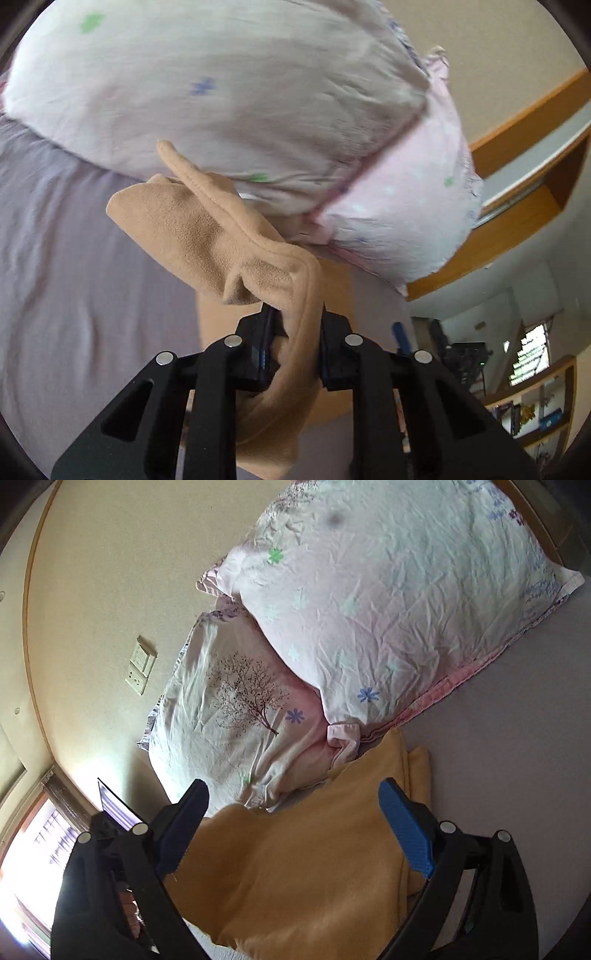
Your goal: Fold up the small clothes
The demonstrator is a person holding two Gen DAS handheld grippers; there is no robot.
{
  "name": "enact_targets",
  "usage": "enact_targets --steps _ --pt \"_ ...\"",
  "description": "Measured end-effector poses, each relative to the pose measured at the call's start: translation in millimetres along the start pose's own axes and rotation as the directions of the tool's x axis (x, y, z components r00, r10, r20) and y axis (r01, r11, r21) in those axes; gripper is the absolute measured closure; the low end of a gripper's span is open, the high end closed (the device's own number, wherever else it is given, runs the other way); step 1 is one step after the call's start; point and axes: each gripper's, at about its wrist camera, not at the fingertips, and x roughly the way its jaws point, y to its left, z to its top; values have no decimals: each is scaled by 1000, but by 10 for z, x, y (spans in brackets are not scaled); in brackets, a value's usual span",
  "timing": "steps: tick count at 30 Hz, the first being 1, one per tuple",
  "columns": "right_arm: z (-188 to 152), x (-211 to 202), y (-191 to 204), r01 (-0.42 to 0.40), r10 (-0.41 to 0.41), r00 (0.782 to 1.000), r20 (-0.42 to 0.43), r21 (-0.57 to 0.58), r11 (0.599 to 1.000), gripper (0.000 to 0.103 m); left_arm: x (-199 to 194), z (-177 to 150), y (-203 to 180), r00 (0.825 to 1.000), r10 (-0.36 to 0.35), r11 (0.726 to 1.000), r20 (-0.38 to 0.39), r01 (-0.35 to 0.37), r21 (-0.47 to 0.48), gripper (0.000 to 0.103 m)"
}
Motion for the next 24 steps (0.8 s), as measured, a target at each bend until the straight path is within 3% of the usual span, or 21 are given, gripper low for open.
enact_targets --steps 2,4,7,8,10,13,15,16,18,20,24 --pt "22 -37 -38 42 -42 999 20 2 999 10 399 -70 -356 996 -62 997 -61 64 33 82" --pt "35 -59 -94 74 -74 997 26 10 997 10 916 -204 -623 977 -119 991 -180 129 45 73" --pt "58 -97 -187 109 -109 994 29 27 994 10 1469 -474 -852 892 -280 956 -355 295 -13 73" --pt "69 -110 -217 112 -113 993 30 35 993 10 1463 -528 -867 881 -303 948 -365 316 -24 72" --pt "92 -135 -247 107 -108 994 31 41 993 10 1297 -551 -889 899 -285 949 -332 313 32 72" --pt "118 -153 -206 93 -92 996 -6 12 996 13 821 -515 -821 963 -157 963 -219 198 181 56" --pt "134 -91 -172 125 -127 989 -81 -22 992 14 539 -589 -822 988 -43 941 -148 90 327 53" --pt "147 -25 -187 143 -144 980 -138 -24 990 14 439 -638 -815 994 30 914 -103 14 405 48" --pt "153 128 -272 173 -167 954 -248 2 985 14 354 -621 -652 990 126 893 -62 -86 442 41" --pt "130 281 -379 211 -189 919 -346 27 977 18 417 -547 -402 980 166 918 -110 -112 380 41" --pt "7 473 -468 234 -202 865 -459 14 972 27 734 -402 -26 965 143 968 -221 -91 232 41"
